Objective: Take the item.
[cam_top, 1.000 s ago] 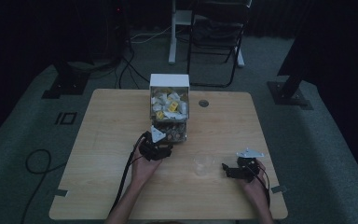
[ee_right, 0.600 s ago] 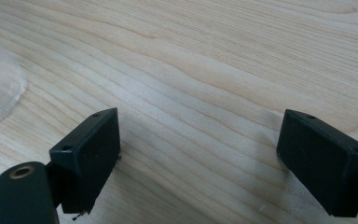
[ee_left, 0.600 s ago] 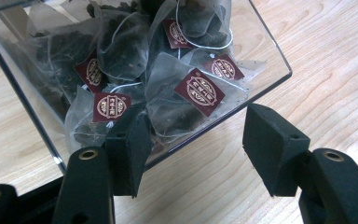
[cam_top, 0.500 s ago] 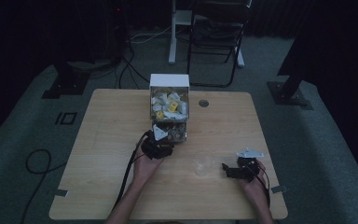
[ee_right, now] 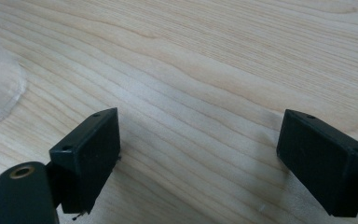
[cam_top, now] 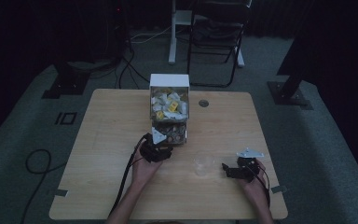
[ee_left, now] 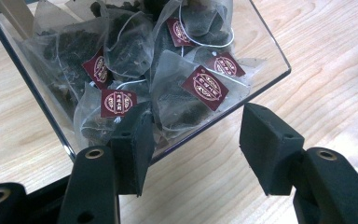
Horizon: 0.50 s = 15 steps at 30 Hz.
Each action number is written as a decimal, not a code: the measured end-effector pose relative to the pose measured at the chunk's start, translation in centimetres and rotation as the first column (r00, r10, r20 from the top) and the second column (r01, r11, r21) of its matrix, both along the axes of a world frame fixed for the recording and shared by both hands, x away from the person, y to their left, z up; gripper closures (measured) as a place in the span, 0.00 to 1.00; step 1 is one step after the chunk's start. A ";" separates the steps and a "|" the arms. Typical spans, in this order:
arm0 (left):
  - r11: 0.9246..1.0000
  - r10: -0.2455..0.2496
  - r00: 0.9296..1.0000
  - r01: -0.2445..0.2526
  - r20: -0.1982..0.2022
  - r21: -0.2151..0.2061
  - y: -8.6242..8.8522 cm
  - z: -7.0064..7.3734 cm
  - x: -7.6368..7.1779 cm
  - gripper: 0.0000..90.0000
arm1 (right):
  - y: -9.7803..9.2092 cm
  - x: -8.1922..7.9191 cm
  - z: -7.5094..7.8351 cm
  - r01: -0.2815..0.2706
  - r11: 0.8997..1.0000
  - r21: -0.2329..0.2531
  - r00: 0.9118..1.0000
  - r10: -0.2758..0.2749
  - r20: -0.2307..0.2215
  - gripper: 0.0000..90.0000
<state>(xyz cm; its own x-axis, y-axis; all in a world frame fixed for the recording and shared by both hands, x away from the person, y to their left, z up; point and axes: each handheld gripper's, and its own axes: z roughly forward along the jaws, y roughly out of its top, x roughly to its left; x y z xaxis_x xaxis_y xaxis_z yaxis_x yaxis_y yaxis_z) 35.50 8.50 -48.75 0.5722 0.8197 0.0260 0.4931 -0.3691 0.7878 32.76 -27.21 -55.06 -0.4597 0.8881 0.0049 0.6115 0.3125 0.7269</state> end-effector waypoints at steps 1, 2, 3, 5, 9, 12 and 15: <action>1.000 0.000 1.000 0.000 0.000 0.000 0.0 0.0 0.0 0.51 | 0.0 0.0 0.0 0.000 1.000 0.000 1.000 0.000 0.000 0.14; 1.000 -0.002 1.000 0.002 0.000 -0.001 0.0 0.0 -0.1 0.51 | 0.0 0.0 0.0 0.000 1.000 0.000 1.000 0.000 0.000 0.14; 1.000 -0.003 1.000 0.003 0.002 -0.001 0.0 0.0 -0.2 0.51 | 0.0 0.0 0.0 0.000 1.000 0.000 1.000 0.000 0.000 0.14; 1.000 -0.008 1.000 0.008 0.000 0.000 0.0 0.0 -0.4 0.51 | 0.0 0.0 0.0 0.000 1.000 0.000 1.000 0.000 0.000 0.14; 1.000 -0.017 1.000 0.017 -0.010 -0.010 0.1 -0.1 -0.8 0.53 | 0.0 0.0 0.0 0.000 1.000 0.000 1.000 0.000 0.000 0.14; 1.000 -0.022 1.000 0.022 -0.011 -0.012 0.2 -0.2 -1.1 0.54 | 0.0 0.0 0.0 0.000 1.000 0.000 1.000 0.000 0.000 0.14; 1.000 -0.019 1.000 0.019 -0.004 -0.013 0.4 0.0 -1.3 0.56 | 0.0 0.0 0.0 0.000 1.000 0.000 1.000 0.000 0.000 0.14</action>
